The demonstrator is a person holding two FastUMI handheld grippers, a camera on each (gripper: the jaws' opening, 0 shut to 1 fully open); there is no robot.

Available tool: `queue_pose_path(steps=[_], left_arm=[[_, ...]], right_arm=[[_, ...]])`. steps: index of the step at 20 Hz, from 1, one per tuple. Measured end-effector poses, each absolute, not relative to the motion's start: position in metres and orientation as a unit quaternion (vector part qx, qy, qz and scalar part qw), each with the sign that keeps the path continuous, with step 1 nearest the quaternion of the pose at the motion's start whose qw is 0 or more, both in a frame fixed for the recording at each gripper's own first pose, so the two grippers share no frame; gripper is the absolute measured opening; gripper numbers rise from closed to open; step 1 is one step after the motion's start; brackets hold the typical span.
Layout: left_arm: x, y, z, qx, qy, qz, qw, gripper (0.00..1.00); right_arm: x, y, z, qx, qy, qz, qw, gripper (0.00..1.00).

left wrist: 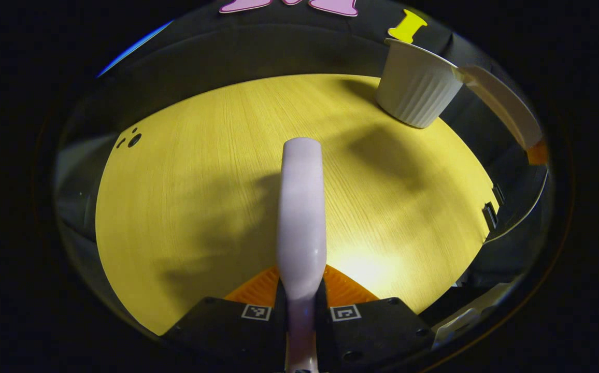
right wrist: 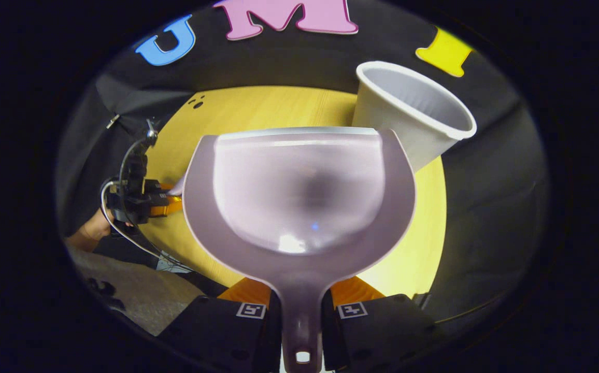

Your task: Pick up the small broom and dustpan from the desktop, sweep the trash into the dustpan with the broom, and then empty the trash into the garbage bin.

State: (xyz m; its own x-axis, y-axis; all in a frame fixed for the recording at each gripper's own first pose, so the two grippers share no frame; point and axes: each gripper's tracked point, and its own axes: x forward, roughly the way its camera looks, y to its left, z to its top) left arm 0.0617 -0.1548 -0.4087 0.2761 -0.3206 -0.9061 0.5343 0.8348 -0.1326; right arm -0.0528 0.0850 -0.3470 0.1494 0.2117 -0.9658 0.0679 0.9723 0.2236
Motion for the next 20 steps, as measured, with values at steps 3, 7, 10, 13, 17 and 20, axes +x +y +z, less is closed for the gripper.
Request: queue_pose_path(steps=[3,7,10,13,17,20], left_arm=[[0.059,-0.154,-0.412,0.100,0.548,-0.265,0.787,0.27],[0.059,-0.151,-0.416,0.112,0.560,-0.256,0.780,0.27],[0.058,-0.149,-0.418,0.128,0.564,-0.248,0.777,0.27],[0.058,-0.149,-0.417,0.134,0.570,-0.244,0.773,0.28],[0.066,-0.150,-0.412,0.153,0.556,-0.238,0.781,0.35],[0.073,-0.152,-0.405,0.169,0.548,-0.235,0.785,0.37]], right_arm=[[-0.065,0.111,-0.388,0.100,0.659,0.051,0.743,0.37],[-0.074,0.135,-0.434,0.078,0.675,0.045,0.732,0.31],[-0.077,0.147,-0.457,0.081,0.684,0.038,0.724,0.39],[-0.078,0.153,-0.474,0.082,0.685,0.027,0.724,0.35],[-0.084,0.154,-0.487,0.084,0.692,0.020,0.717,0.39],[-0.088,0.157,-0.487,0.095,0.697,0.025,0.711,0.34]])
